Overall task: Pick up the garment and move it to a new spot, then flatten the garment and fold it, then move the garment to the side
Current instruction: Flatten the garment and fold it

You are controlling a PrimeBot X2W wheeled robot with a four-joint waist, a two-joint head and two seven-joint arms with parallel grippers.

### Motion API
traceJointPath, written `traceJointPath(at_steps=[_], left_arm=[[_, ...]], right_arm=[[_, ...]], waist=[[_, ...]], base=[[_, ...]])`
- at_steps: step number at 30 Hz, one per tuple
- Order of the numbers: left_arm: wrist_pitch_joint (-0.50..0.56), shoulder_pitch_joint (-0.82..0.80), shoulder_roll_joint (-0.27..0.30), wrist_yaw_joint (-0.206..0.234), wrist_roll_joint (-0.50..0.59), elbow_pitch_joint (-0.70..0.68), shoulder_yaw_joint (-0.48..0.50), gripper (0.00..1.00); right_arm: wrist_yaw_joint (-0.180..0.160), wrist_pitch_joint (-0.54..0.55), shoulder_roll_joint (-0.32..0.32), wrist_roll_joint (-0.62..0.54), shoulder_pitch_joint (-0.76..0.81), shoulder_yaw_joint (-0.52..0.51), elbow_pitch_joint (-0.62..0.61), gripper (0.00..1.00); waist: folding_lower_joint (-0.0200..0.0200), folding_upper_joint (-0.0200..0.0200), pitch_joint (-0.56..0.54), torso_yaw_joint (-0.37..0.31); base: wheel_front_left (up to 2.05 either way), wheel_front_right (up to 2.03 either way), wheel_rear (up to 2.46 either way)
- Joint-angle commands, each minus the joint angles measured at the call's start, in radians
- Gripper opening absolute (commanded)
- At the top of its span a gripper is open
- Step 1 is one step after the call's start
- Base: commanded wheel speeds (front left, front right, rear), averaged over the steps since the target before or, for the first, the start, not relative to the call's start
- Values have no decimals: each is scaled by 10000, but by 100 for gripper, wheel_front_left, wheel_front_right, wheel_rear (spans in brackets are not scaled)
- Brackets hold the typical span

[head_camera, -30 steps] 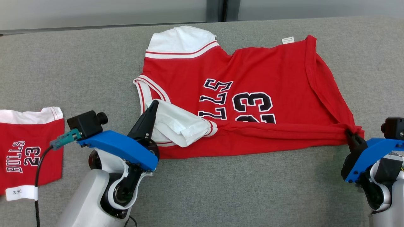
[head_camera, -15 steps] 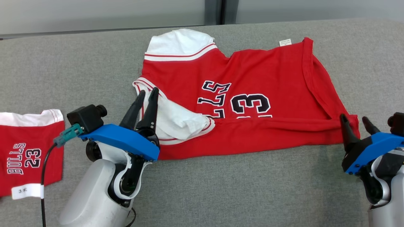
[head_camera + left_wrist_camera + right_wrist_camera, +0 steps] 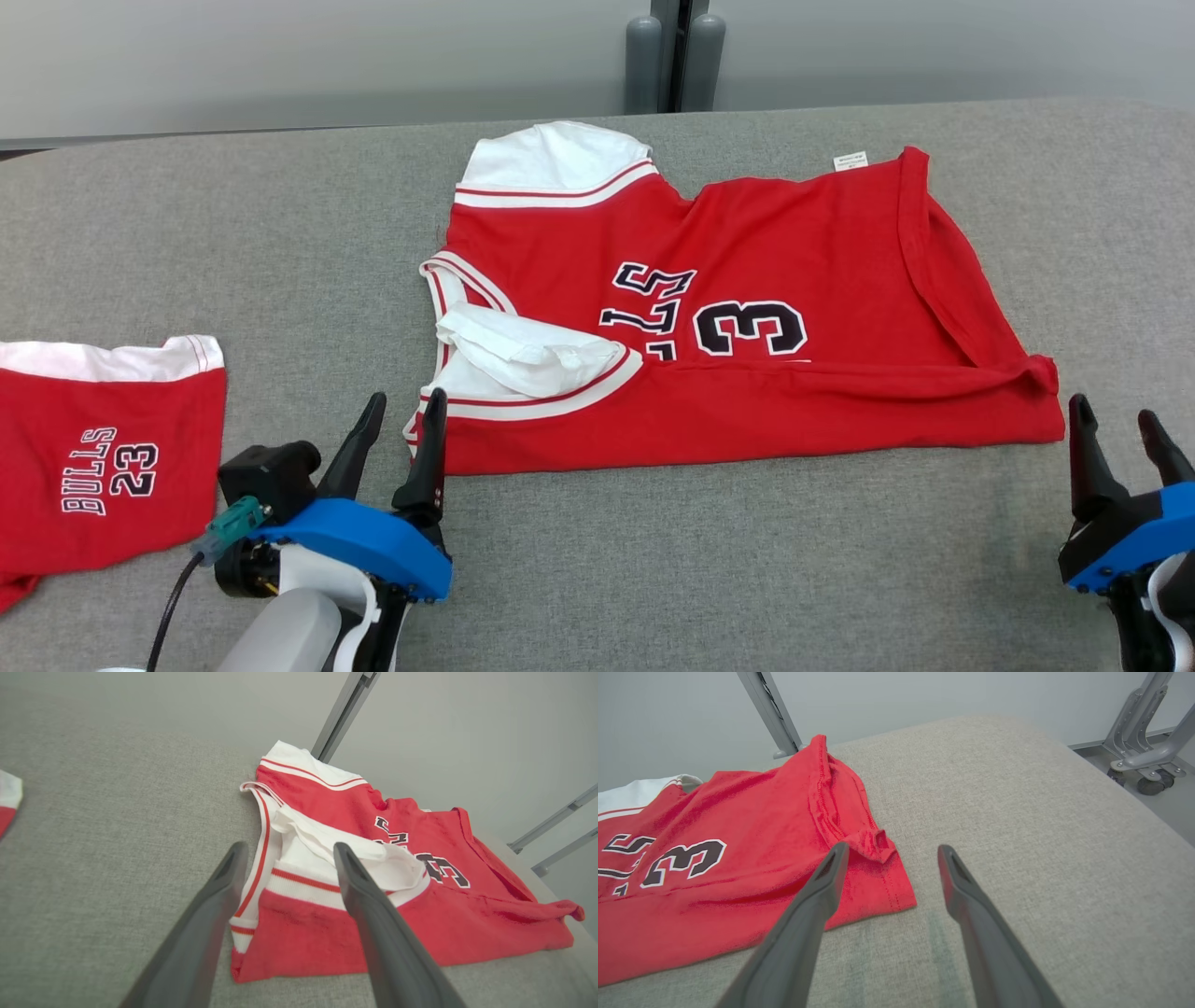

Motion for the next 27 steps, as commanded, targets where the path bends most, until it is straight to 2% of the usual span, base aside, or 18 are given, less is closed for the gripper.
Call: traceJointPath(at_steps=[1,9,17,21,27], left_arm=[[39,146,166,186,290,149,-150,100],[350,86,158,567,658,971,-570,100],[714,-282,-54,535,544,1549,-694,100],[1023,-496,-204,703,463,1892,-704,100],[1390,-717,-456,712,152,2359,-638,100]], right_arm=[[1,-75,34,-91,209,-67,68,100],[1,-116,58,-153,-25,-61,1305,100],[1,-210,57,-462,-1193,-27,2827,100],[1,-236,58,-661,-1785,-254,3375,100],[1,60,59,-798,-2305,-318,4177,100]], waist=[[1,0,-39,-16],[1,0,-74,-88],[1,0,110,-66],[1,0,274,-11],[1,0,487,-18]], base=[[0,0,0],[0,0,0],[0,0,0],[0,0,0],[0,0,0]])
